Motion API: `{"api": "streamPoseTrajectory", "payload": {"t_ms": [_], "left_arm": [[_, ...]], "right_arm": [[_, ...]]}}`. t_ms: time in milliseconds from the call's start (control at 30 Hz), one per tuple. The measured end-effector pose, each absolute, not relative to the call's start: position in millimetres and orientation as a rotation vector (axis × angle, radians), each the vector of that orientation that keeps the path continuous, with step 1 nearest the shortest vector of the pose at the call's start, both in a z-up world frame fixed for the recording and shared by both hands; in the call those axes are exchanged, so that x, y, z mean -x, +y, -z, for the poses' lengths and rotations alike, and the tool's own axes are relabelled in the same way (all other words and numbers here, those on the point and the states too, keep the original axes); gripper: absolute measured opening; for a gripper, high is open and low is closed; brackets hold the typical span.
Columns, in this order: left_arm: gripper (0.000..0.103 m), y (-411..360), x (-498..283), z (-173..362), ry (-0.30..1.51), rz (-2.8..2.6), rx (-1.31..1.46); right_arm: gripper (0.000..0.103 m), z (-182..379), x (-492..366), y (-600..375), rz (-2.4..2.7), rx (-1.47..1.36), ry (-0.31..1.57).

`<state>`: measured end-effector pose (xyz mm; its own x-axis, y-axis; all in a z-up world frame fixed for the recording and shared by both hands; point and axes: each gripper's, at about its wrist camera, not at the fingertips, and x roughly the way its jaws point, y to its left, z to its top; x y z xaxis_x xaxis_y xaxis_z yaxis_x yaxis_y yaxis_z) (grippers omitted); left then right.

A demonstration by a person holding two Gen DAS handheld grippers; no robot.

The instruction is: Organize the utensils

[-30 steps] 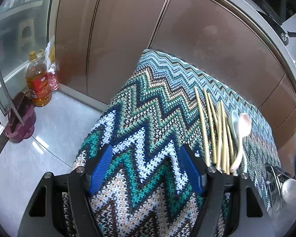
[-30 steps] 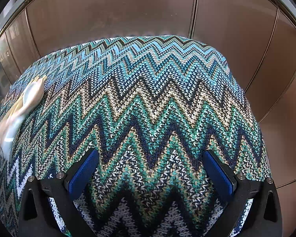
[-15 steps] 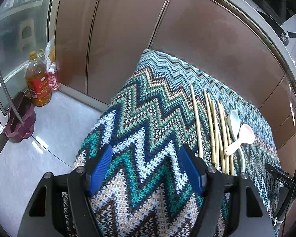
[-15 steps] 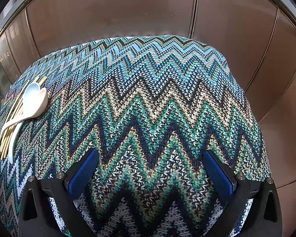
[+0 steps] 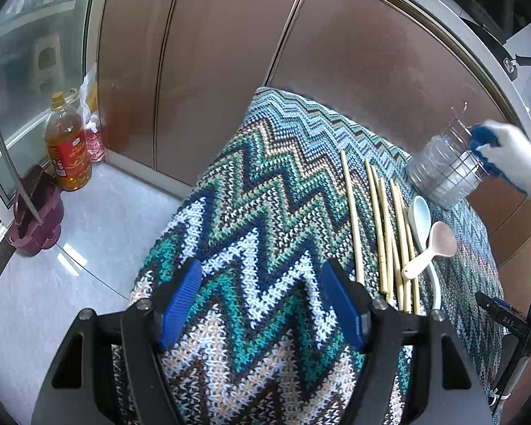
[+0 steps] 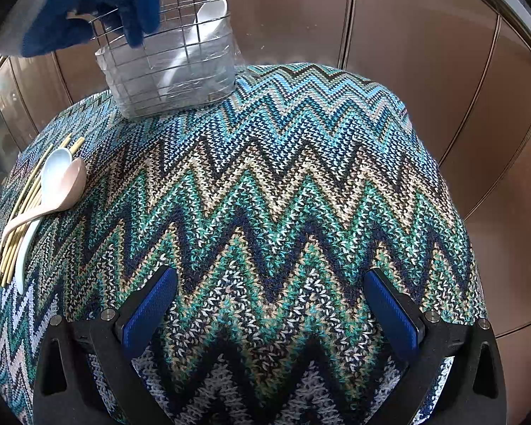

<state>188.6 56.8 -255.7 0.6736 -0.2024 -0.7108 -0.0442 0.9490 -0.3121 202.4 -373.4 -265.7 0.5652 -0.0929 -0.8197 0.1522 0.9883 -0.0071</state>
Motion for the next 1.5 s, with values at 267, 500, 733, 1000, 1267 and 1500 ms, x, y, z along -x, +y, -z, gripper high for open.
{"api": "streamPoseTrajectory", "payload": {"t_ms": [267, 500, 733, 1000, 1267, 1500], "left_arm": [[0.069, 56.8, -188.6, 255.3, 0.829, 0.093, 0.324], [0.069, 57.6, -188.1, 255.1, 0.828, 0.094, 0.328], [0.069, 58.5, -188.4, 255.6, 0.828, 0.096, 0.331], [0.069, 58.5, -188.5, 256.0, 0.828, 0.096, 0.331], [0.069, 59.2, -189.0, 255.8, 0.827, 0.099, 0.337], [0.069, 58.6, -189.1, 255.8, 0.827, 0.099, 0.337]], "right_arm": [[0.103, 265.6, -202.3, -373.3, 0.144, -0.068, 0.959], [0.103, 265.6, -202.3, -373.2, 0.144, -0.069, 0.959], [0.103, 265.7, -202.4, -373.1, 0.144, -0.068, 0.959], [0.103, 265.6, -202.0, -373.2, 0.144, -0.068, 0.959], [0.103, 265.7, -202.0, -372.9, 0.144, -0.068, 0.959], [0.103, 265.6, -201.9, -372.7, 0.145, -0.068, 0.959]]}}
